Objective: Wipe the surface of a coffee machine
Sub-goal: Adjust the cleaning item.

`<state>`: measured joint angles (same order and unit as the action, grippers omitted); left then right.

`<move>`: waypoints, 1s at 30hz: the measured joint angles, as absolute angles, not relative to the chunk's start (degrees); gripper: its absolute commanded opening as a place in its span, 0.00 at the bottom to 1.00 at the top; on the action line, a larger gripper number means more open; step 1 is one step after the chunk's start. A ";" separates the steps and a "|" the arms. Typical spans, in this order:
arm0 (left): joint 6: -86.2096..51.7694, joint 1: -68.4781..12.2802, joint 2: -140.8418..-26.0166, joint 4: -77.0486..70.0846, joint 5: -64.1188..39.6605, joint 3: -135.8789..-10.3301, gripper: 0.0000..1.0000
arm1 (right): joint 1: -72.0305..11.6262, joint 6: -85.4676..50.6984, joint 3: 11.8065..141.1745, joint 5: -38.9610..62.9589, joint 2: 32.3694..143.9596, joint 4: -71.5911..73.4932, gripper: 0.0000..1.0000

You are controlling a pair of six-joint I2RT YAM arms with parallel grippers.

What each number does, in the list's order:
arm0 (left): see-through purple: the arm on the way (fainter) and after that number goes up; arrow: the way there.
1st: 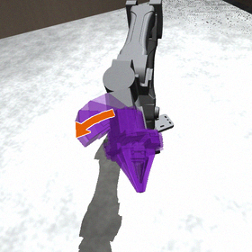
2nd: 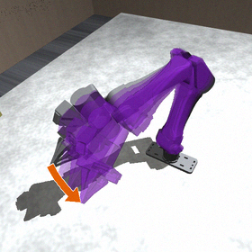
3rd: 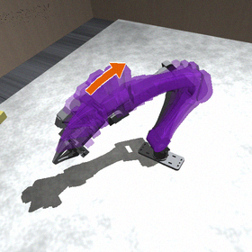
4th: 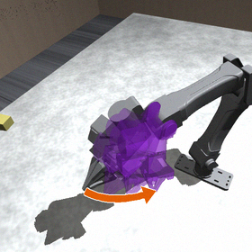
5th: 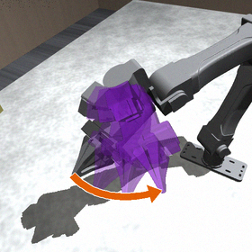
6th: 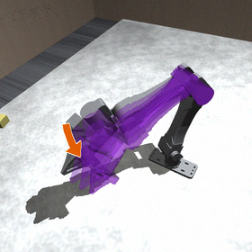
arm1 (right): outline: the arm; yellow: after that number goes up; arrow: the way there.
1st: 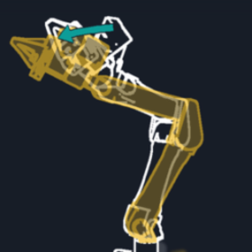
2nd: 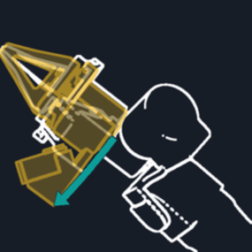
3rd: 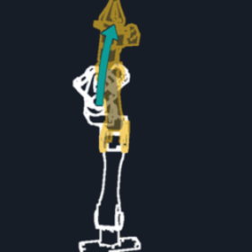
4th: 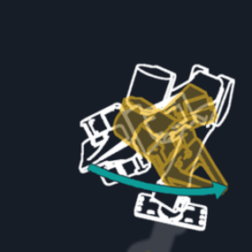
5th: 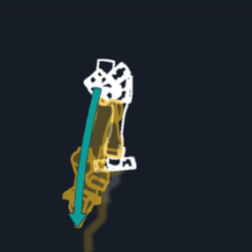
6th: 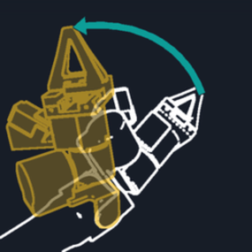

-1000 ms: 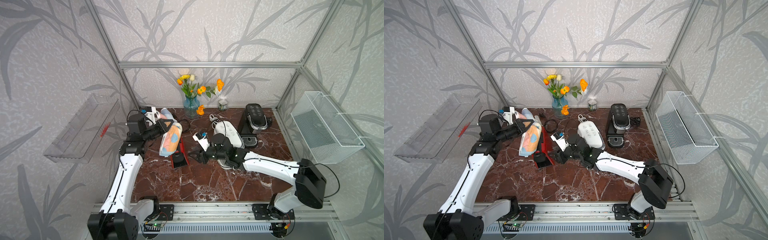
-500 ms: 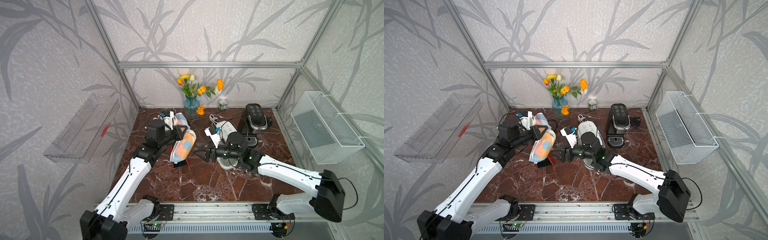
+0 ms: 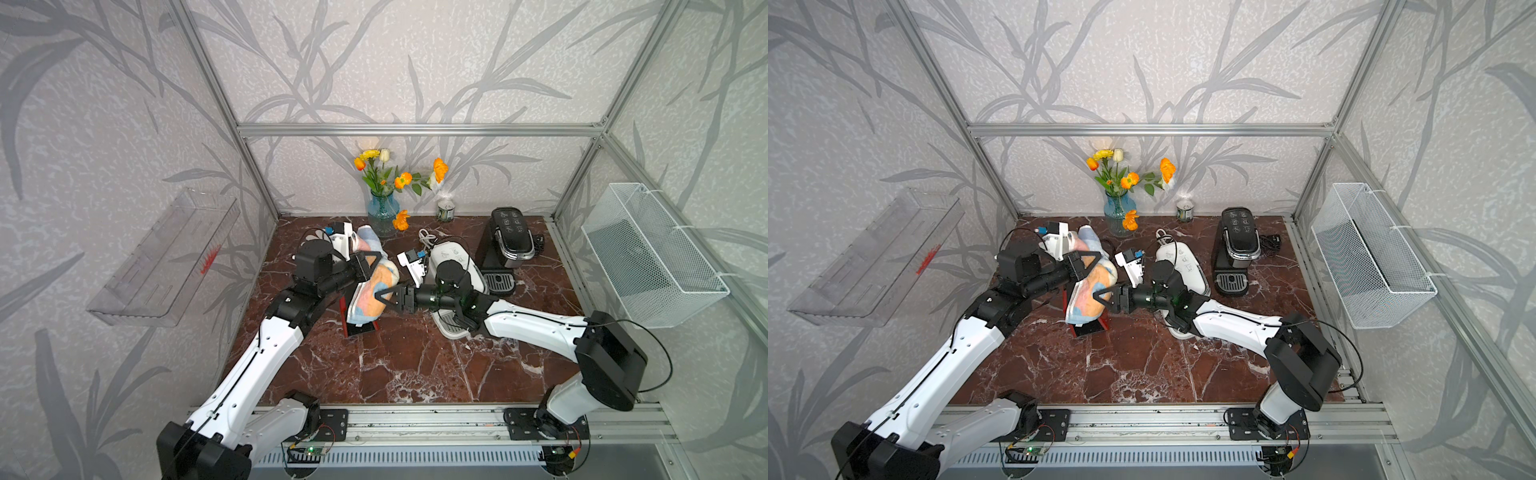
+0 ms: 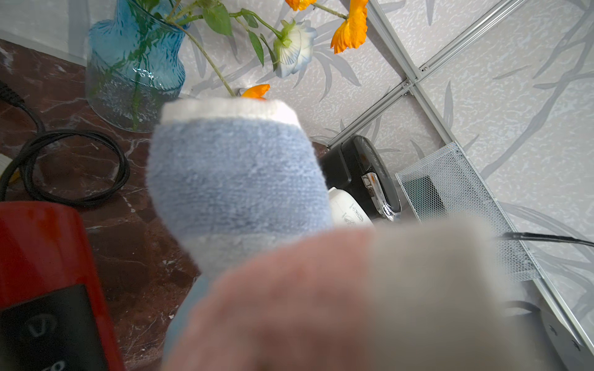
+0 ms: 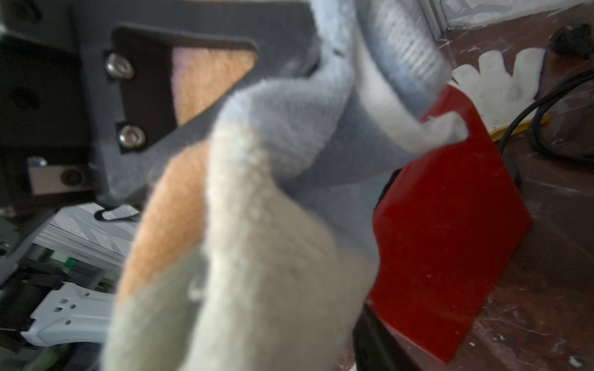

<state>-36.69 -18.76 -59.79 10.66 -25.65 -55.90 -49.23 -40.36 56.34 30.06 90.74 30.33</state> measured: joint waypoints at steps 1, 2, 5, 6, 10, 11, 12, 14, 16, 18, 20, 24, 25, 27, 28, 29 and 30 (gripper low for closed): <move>-36.95 -18.76 -59.79 10.72 -25.87 -55.94 0.00 | -49.23 -40.53 56.51 30.30 90.74 31.03 0.31; -37.12 -18.76 -59.81 10.76 -26.09 -56.01 0.00 | -49.23 -40.75 56.51 30.63 90.72 31.94 0.21; -37.56 -18.76 -60.27 10.76 -26.79 -56.40 0.00 | -49.23 -40.93 56.51 31.40 90.65 33.52 0.06; -37.65 -18.76 -60.64 10.85 -26.98 -56.64 0.00 | -49.23 -40.71 56.51 31.57 90.61 33.78 0.03; -37.67 -18.76 -63.26 11.75 -27.46 -58.65 0.25 | -48.29 -40.18 55.72 32.45 89.32 34.02 0.00; -37.41 -18.74 -64.05 12.25 -27.53 -59.40 0.35 | -47.79 -40.03 55.16 32.71 88.68 34.00 0.00; -37.54 -18.74 -64.66 12.82 -27.51 -60.07 0.40 | -47.29 -39.99 54.61 33.06 88.14 34.00 0.00; -36.38 -18.72 -65.91 14.81 -27.16 -62.35 0.49 | -45.58 -39.75 53.19 34.06 86.72 33.89 0.00; -35.18 -18.44 -66.50 16.80 -26.50 -64.60 0.56 | -43.75 -39.38 52.27 34.87 85.49 33.15 0.00; -33.93 -17.76 -66.57 18.28 -25.54 -66.61 0.58 | -42.22 -38.68 51.55 35.46 84.23 31.59 0.00; -33.04 -16.60 -66.41 19.38 -24.97 -68.45 0.59 | -41.06 -36.95 51.33 35.68 82.81 28.86 0.00; -31.42 -14.59 -66.04 21.02 -24.43 -70.59 0.60 | -40.71 -33.26 51.33 35.66 79.99 23.55 0.00; -30.98 -14.11 -65.91 21.56 -24.38 -70.96 0.60 | -40.71 -32.32 51.33 35.64 79.29 22.20 0.00; -30.37 -13.65 -65.54 22.09 -24.32 -71.22 0.60 | -40.71 -30.87 51.33 35.64 78.43 20.14 0.00; -30.30 -13.54 -65.28 22.35 -24.56 -71.22 0.60 | -40.71 -30.11 51.35 35.66 78.24 19.25 0.00; -30.35 -13.54 -65.04 22.26 -25.10 -71.20 0.60 | -40.71 -29.52 51.35 35.77 78.15 18.41 0.00; -30.44 -13.54 -64.90 21.85 -25.67 -71.07 0.60 | -40.71 -29.04 51.37 36.07 78.17 17.87 0.00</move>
<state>-30.44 -13.54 -64.90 21.85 -25.67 -71.07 -40.71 -29.04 51.37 36.07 78.17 17.87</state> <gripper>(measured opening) 0.597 0.071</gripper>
